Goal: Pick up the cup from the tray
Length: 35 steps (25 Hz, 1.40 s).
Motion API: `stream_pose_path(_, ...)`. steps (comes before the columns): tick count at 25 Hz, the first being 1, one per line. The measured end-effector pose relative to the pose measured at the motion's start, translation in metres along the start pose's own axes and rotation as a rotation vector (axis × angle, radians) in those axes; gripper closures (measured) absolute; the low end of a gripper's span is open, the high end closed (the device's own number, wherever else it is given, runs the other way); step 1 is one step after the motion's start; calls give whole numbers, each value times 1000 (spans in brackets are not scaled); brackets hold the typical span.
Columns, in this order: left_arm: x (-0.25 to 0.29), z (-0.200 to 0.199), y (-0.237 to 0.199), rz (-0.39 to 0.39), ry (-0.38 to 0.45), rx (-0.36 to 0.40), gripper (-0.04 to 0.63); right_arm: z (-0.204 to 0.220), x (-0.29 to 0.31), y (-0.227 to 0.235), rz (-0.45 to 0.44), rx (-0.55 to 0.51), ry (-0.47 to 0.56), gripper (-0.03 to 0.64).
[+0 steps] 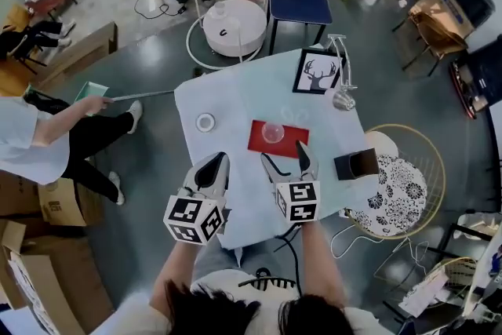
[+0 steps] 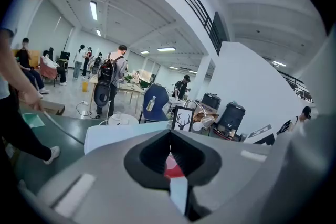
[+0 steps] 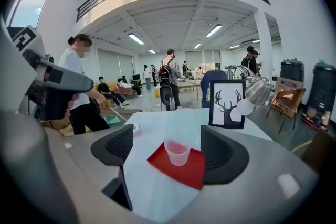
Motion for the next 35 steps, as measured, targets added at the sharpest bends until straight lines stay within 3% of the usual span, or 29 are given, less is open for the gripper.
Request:
stream_pose_path(8, 35, 3, -12, 32, -42, 32, 595, 34, 60, 28, 39, 80, -107, 184)
stream_pose_path(17, 53, 8, -26, 46, -84, 58, 595, 50, 94, 41, 95, 38, -185, 169)
stream_pose_path(19, 54, 10, -31, 44, -89, 56, 595, 49, 95, 42, 125, 33, -195, 194)
stream_pose_path(21, 56, 11, -36, 42, -92, 55, 595, 47, 95, 43, 156, 36, -202, 265)
stream_pose_path(35, 51, 11, -50, 51, -109, 63, 595, 40, 93, 34, 194, -34, -198, 278)
Point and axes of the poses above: the fingertips, and each gripper's own axes: x forward along the fingers, y to its right, z out of its underside, the point moved 6 cm from there along -x, backward along the fingers, and after that the axes turned 12 degrees about -z, right-handed, at the moved point
